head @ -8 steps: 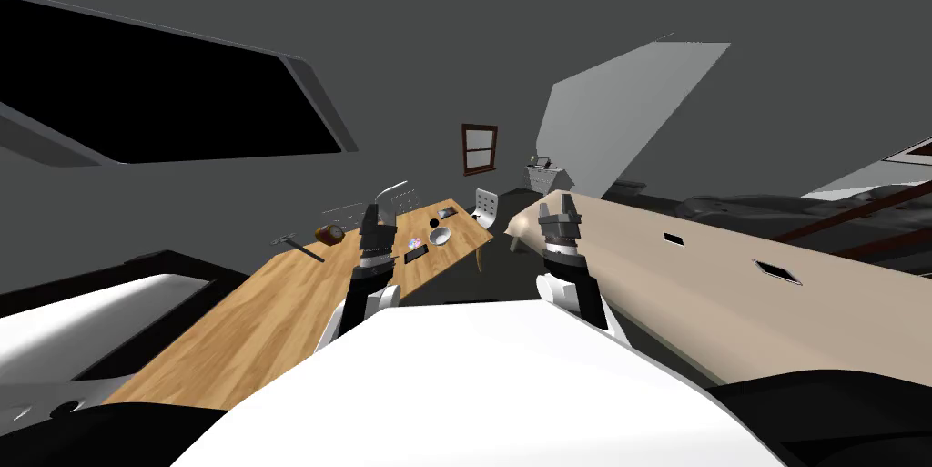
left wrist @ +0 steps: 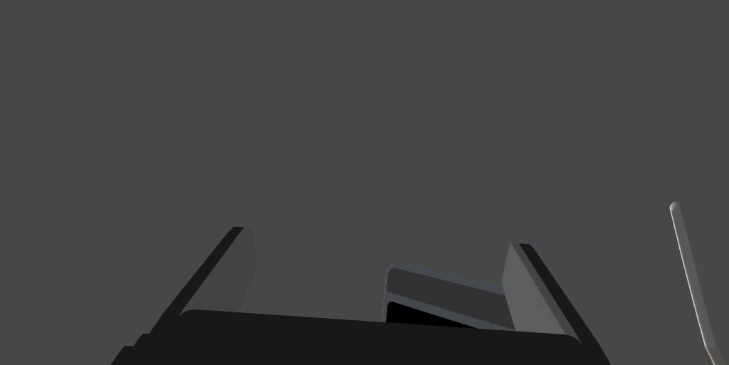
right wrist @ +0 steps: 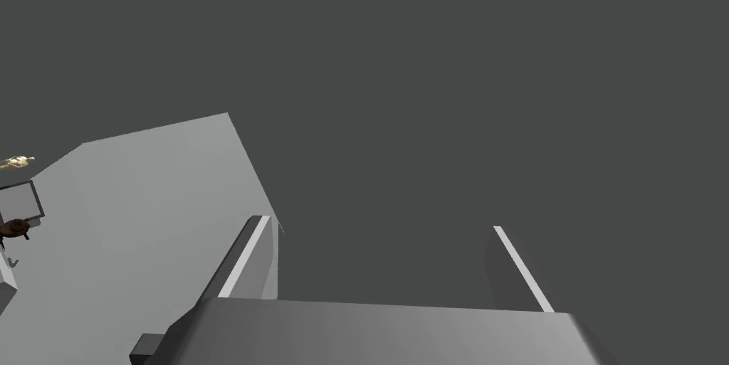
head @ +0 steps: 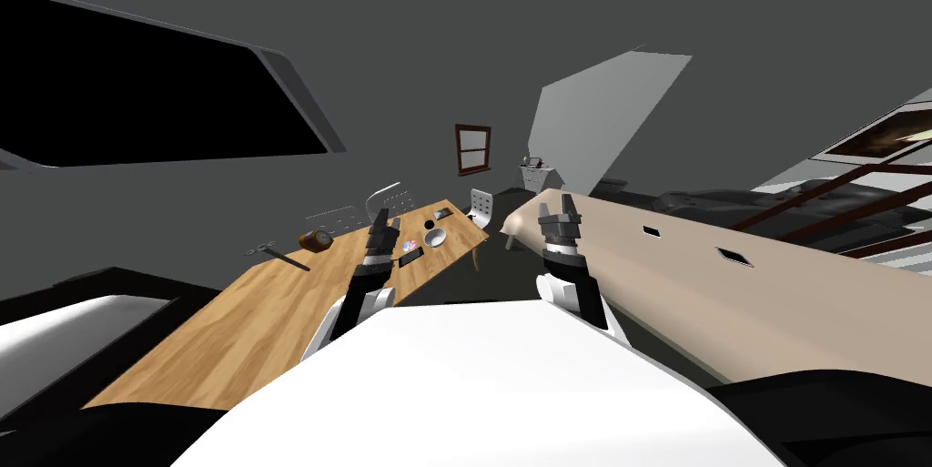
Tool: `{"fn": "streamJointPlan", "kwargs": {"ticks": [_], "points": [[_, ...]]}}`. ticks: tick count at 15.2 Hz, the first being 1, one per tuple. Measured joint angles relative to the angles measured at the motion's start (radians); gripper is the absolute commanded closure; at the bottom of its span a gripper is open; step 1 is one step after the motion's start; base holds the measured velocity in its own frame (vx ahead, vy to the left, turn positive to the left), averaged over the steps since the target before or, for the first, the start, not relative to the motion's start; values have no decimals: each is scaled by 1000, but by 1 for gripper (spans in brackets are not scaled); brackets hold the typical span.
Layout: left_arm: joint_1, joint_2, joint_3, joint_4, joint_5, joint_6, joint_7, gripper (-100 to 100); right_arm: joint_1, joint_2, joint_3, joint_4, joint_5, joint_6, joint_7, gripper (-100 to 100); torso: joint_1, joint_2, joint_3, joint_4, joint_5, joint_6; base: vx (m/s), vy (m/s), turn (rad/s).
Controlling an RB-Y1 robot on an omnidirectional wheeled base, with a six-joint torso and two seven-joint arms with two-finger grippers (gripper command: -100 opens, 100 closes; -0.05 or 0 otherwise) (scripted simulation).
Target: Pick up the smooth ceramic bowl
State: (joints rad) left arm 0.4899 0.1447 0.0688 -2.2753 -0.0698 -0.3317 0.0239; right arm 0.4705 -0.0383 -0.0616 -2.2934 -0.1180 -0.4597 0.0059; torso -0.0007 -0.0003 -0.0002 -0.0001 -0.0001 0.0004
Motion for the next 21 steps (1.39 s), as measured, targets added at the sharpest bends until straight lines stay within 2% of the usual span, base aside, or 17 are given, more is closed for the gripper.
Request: {"fn": "streamJointPlan", "kwargs": {"ticks": [7, 9, 15, 17, 21], "points": [[-1, 58, 22, 33, 37, 123, 5, -100, 0, 0, 0, 0, 0, 0, 0, 0, 0, 0, 0, 0, 0, 0, 5, -13, -103], [-4, 79, 36, 62, 53, 151, 10, -100, 0, 0, 0, 0, 0, 0, 0, 0, 0, 0, 0, 0, 0, 0, 9, -16, -138], [-9, 116, 56, 97, 86, 261, 14, -100, 0, 0, 0, 0, 0, 0, 0, 0, 0, 0, 0, 0, 0, 0, 9, -13, -112], [-16, 138, 71, 121, 105, 302, 20, -100, 0, 0, 0, 0, 0, 0, 0, 0, 0, -1, 0, 0, 0, 0, 14, -16, -149], [-11, 152, 81, 145, 126, 383, 20, -100, 0, 0, 0, 0, 0, 0, 0, 0, 0, -1, 0, 0, 0, 0, 14, -12, -105]]}}
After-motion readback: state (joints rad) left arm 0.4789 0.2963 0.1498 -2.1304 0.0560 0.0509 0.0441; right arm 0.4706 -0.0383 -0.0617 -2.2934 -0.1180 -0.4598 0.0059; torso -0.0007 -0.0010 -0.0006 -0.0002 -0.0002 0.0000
